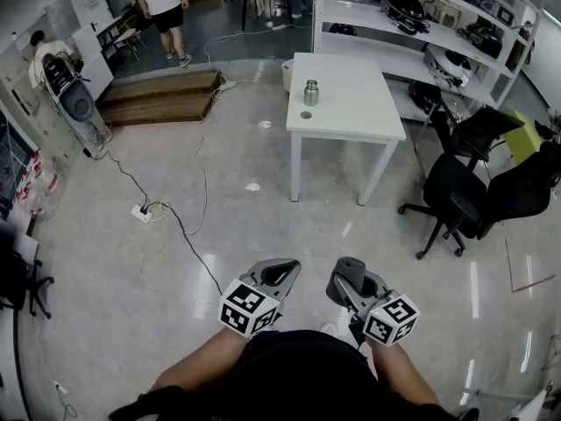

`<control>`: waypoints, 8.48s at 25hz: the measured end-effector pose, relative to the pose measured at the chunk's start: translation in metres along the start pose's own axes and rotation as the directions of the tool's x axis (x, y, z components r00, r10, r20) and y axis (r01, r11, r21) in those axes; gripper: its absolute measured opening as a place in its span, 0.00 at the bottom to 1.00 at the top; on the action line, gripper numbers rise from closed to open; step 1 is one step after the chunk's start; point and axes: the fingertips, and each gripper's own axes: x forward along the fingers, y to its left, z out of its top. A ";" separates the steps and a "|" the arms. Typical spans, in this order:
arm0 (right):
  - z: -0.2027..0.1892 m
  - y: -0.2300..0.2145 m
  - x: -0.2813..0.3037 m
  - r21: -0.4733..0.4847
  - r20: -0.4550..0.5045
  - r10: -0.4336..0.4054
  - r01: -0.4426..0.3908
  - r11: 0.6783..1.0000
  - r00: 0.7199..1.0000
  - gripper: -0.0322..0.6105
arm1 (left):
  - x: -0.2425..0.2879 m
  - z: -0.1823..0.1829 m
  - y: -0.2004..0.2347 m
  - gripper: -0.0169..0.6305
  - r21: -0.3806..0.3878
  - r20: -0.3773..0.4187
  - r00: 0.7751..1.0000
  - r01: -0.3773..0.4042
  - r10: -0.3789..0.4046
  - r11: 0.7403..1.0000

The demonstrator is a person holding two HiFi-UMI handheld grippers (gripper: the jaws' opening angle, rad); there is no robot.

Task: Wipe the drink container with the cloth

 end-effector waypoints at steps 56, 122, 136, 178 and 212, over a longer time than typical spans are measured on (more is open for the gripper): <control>-0.011 0.013 0.107 0.138 0.005 -0.101 0.099 0.985 0.995 0.22 | -0.050 -0.022 0.118 0.05 -0.029 -0.018 1.000 0.001 -0.002 1.000; 0.218 -0.402 0.430 0.153 -0.001 -0.158 0.156 0.976 0.987 0.22 | 0.380 0.215 0.507 0.05 0.050 -0.056 0.998 0.044 -0.041 0.998; 0.252 -0.461 0.501 0.178 0.003 -0.255 0.250 0.952 0.967 0.22 | 0.436 0.218 0.579 0.05 0.113 -0.122 0.987 0.121 -0.107 0.986; 0.294 -0.560 0.547 0.210 0.014 0.009 -0.011 0.978 1.000 0.22 | 0.607 0.161 0.616 0.45 0.186 -0.315 0.946 -0.013 0.072 0.982; 0.269 -0.576 0.667 -0.088 -0.190 0.068 -0.086 0.992 0.980 0.22 | 0.611 0.157 0.617 0.44 0.184 -0.309 0.950 0.016 0.042 0.983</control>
